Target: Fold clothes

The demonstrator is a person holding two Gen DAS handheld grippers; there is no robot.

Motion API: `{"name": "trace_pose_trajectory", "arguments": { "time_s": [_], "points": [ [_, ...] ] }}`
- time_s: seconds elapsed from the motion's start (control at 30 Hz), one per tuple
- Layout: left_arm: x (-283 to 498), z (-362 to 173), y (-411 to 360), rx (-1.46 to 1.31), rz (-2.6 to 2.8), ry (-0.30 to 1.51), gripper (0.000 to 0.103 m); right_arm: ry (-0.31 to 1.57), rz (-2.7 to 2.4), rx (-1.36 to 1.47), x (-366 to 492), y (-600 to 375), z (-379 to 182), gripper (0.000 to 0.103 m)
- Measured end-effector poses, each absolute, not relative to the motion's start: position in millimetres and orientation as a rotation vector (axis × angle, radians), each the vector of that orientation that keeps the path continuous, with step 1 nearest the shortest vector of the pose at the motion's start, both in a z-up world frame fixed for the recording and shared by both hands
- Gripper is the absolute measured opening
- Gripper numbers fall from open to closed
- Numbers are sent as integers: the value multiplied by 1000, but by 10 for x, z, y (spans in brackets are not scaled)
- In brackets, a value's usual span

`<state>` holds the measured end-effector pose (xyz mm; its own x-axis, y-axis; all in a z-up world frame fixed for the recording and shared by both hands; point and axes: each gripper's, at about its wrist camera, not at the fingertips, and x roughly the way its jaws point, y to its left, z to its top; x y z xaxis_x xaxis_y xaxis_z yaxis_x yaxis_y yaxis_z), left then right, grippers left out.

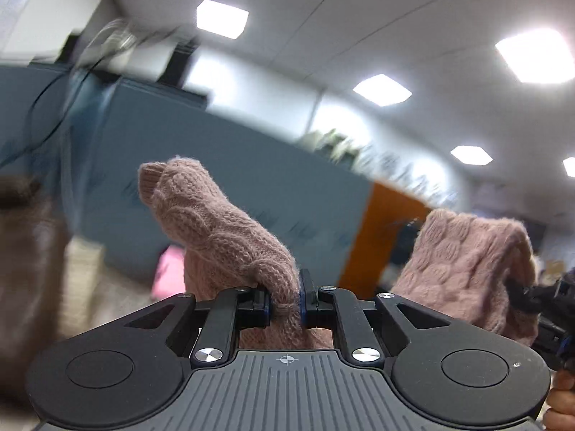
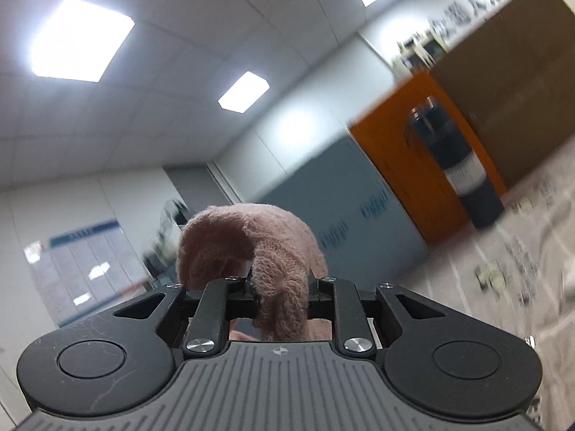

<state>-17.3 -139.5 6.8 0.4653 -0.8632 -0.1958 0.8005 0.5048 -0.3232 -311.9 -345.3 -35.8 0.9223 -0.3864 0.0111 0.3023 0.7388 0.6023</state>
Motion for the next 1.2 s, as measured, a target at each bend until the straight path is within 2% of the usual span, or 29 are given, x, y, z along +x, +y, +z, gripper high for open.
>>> {"name": "trace_pose_trajectory", "arguments": {
  "time_s": [0.1,0.23,0.33,0.4,0.43,0.47,0.6,0.67,0.77,0.9,1.07,1.13,1.17,1.2],
  "points": [
    [-116,-94,-1407,-123,-995,459,13,-17,-466,647,-3138,-3582,-565,17],
    [-120,-123,-1418,-4,-1026,508,21,103,-542,585,-3300,-3586,-669,19],
    [-101,-163,-1264,52,-1036,535,28,207,-570,487,-3429,-3448,-715,25],
    [-85,-194,-1148,86,-1041,553,42,267,-607,410,-3500,-3366,-732,42],
    [-181,-244,-1043,106,-1026,550,64,294,-629,367,-3528,-3328,-735,45],
    [-231,-275,-953,129,-992,534,79,317,-652,314,-3548,-3283,-732,50],
    [-227,-229,-632,165,-900,401,89,355,-654,111,-3554,-3081,-693,80],
    [-226,-170,-554,184,-902,315,90,362,-583,18,-3464,-2966,-662,84],
    [-227,-106,-598,252,-1028,230,96,388,-459,-108,-3258,-2803,-624,86],
    [-102,-196,-931,397,-1233,358,99,476,-304,-155,-2896,-2785,-708,87],
    [142,-351,-1205,448,-1243,475,99,488,-285,2,-2832,-3090,-771,83],
    [270,-336,-1270,411,-1262,513,99,488,-285,56,-2869,-3185,-796,69],
    [341,-334,-1311,396,-1273,544,99,484,-289,81,-2902,-3224,-806,51],
    [410,-344,-1355,382,-1285,584,99,480,-292,107,-2935,-3263,-816,41]
  ]
}}
